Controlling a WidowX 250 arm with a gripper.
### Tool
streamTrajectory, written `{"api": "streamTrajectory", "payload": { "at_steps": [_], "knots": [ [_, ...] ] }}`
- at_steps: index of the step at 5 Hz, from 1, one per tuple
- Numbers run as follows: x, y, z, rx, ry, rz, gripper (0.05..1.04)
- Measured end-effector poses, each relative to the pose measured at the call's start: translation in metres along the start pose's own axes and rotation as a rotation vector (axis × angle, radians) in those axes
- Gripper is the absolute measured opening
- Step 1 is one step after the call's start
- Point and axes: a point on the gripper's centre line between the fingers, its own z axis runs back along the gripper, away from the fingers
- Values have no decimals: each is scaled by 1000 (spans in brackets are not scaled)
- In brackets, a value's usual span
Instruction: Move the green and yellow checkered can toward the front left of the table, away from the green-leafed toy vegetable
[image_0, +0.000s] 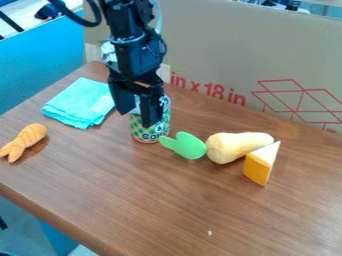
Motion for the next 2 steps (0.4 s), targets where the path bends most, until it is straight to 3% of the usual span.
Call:
{"api": "streamTrajectory", "payload": {
  "at_steps": [1,2],
  "knots": [
    [16,3,-3,38,23,10,1010],
    [30,6,-1,54,10,20,1010]
  ]
}}
